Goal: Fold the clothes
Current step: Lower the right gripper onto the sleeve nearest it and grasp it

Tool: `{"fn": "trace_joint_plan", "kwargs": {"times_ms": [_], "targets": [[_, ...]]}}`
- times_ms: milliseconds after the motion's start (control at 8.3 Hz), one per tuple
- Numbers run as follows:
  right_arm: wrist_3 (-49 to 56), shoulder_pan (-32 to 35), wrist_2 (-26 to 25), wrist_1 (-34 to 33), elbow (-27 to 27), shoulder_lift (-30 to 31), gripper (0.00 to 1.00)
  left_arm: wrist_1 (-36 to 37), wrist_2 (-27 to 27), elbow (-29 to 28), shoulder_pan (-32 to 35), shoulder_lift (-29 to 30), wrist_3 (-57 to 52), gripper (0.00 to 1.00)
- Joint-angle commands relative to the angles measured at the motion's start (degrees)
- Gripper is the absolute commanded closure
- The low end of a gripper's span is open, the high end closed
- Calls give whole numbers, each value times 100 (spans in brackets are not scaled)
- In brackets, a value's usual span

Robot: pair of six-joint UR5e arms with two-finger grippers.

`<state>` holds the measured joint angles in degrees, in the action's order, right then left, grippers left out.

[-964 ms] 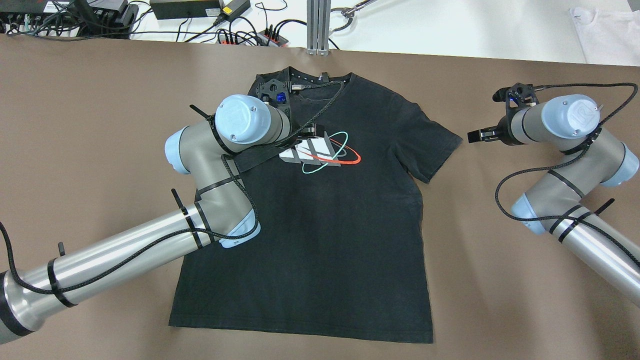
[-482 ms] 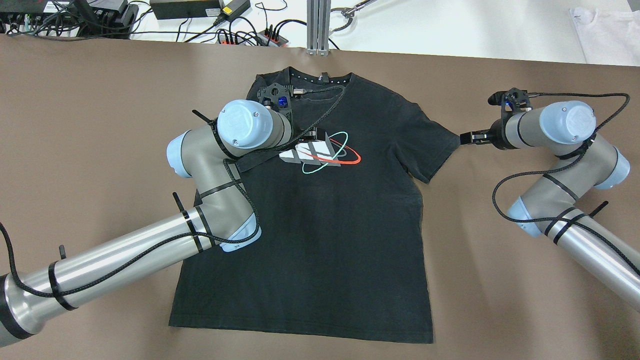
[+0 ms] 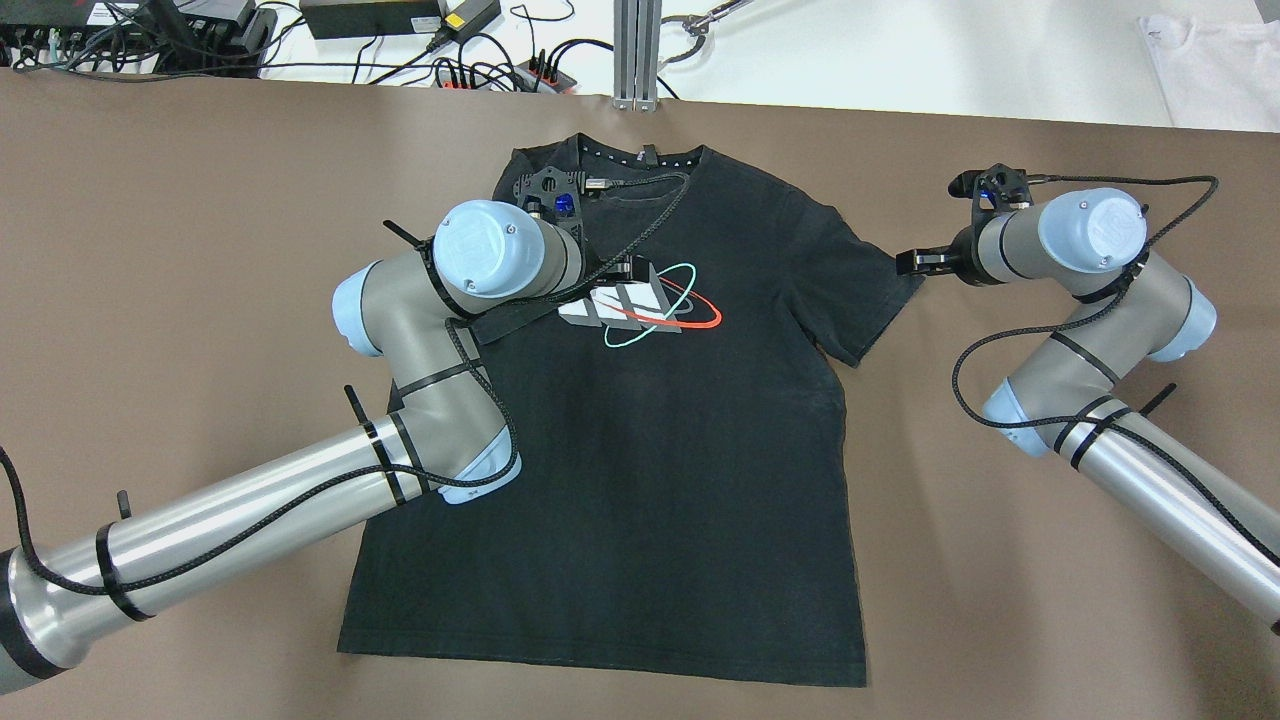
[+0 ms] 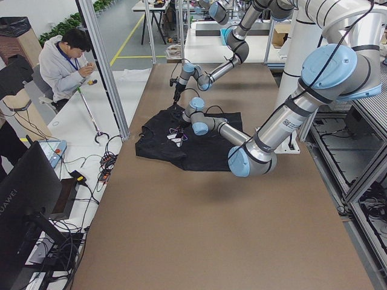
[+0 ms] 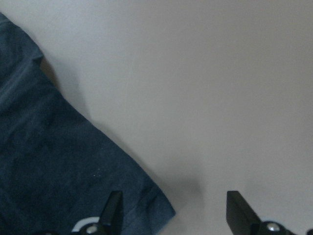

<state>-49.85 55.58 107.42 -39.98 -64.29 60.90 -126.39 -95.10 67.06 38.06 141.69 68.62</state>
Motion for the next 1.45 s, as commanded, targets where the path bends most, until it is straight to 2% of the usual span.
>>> {"fn": "trace_joint_plan", "kwargs": {"times_ms": [0, 120, 361, 843, 964, 1084, 1325], "targets": [[-165, -47, -133, -1, 66, -69, 31, 0, -9, -8, 0, -1, -51, 0], [-183, -82, -160, 7, 66, -69, 40, -9, -9, -8, 0, -1, -59, 0], [-209, -109, -169, 16, 66, -60, 50, 0, -8, -8, 9, -1, -68, 0], [-227, -214, -319, 34, 66, -43, 56, -9, -9, -8, 9, -1, -68, 0], [-227, -214, -319, 34, 57, -43, 69, -9, -9, -8, 9, -9, -68, 0], [-227, -214, -310, 34, 40, -51, 96, -9, -9, -8, 9, -9, -68, 0], [-245, -206, -310, 68, -4, -52, 100, -9, -9, -8, 9, -9, -59, 0]]}}
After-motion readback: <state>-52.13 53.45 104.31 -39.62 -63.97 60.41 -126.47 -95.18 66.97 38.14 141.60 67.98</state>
